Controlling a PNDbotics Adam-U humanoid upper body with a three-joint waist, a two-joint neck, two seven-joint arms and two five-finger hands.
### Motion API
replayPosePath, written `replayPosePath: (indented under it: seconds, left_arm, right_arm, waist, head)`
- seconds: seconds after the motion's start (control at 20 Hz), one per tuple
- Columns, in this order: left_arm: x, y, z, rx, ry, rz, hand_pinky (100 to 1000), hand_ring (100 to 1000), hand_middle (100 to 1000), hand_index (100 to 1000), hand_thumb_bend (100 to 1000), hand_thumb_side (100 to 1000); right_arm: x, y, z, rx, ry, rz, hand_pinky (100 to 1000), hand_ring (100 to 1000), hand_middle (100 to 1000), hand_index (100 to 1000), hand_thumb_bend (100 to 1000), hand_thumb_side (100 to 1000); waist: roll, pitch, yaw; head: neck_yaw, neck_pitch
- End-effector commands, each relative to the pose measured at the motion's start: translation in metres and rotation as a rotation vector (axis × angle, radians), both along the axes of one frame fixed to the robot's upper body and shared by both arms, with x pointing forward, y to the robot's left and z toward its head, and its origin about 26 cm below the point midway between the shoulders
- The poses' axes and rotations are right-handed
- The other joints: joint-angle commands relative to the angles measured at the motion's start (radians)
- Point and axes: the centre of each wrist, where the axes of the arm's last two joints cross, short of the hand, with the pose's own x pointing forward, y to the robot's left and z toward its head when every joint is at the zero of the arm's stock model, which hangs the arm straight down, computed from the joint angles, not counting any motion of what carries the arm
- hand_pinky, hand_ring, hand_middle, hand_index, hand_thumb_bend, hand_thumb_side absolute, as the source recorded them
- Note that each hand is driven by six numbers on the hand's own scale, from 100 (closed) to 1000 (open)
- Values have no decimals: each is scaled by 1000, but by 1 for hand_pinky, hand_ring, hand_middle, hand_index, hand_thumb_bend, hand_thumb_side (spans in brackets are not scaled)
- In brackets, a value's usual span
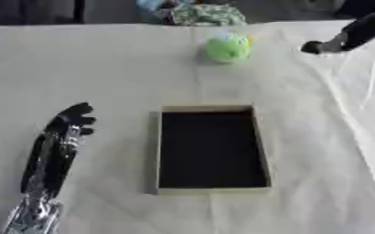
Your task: Pick up objects on the table and place them in the box.
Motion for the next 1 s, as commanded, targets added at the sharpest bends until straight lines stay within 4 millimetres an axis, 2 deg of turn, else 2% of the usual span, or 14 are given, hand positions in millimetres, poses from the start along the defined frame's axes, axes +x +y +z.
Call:
replayPosePath:
  seconds: [0.05, 1.0]
  left_arm:
    - [0, -1, 10, 21, -38, -31, 718, 753, 756, 843, 105, 868]
    - [3, -17, 20, 36, -79, -153, 719, 752, 750, 843, 100, 868]
  right_arm:
    - [5, -4, 10, 3, -41, -43, 877, 899, 904, 981, 444, 252]
    - [36, 19, -25, 27, -25, -157, 871, 892, 892, 975, 432, 253]
  waist:
    - [-1, -15, 6]
    - [0, 3, 71]
  head:
    - [-13, -17]
    - [-80, -35]
